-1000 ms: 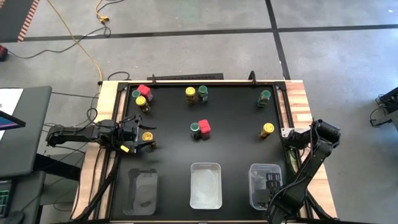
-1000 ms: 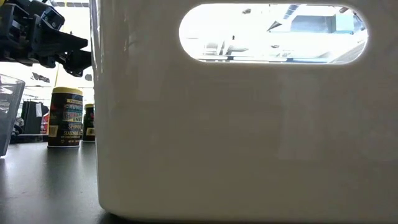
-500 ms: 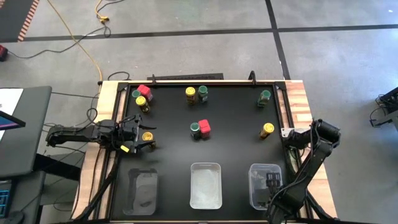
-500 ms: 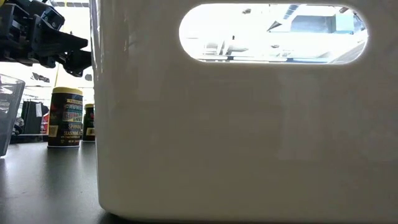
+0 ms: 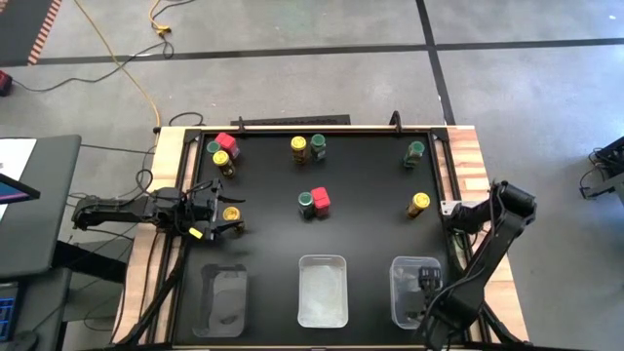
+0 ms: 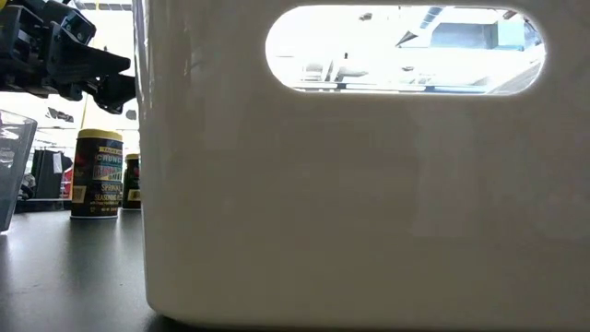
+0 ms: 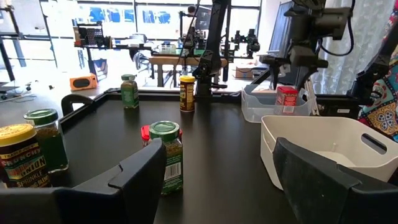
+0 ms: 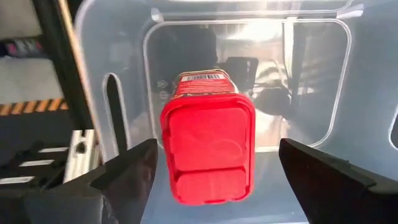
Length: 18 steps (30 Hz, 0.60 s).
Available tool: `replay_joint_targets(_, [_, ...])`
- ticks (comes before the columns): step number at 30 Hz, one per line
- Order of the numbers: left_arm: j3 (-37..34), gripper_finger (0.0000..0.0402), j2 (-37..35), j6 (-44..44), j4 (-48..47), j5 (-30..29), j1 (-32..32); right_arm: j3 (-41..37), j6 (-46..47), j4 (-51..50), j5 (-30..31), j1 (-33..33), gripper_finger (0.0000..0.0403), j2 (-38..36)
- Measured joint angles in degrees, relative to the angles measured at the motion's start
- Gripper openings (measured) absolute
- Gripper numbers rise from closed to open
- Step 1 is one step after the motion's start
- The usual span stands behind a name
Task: Sort spices by type
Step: Put the top right red seasoning can into the transparent bin, then put the bottom center green seasoning bottle into the white bin
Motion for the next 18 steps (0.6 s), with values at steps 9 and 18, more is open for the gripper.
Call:
replay_joint_targets(9, [0.00, 0.0281, -0.01, 0.00, 0.01, -0.01, 0.01, 0.00, 6.02, 0.02, 4.60, 0.00, 0.0368, -6.89])
replay_joint_targets(18, [0.02, 0.0281, 0.00, 0.00, 0.01, -0.01, -0.01, 0.01, 14.64, -0.02, 8.78, -0.02, 0.0368, -11.47])
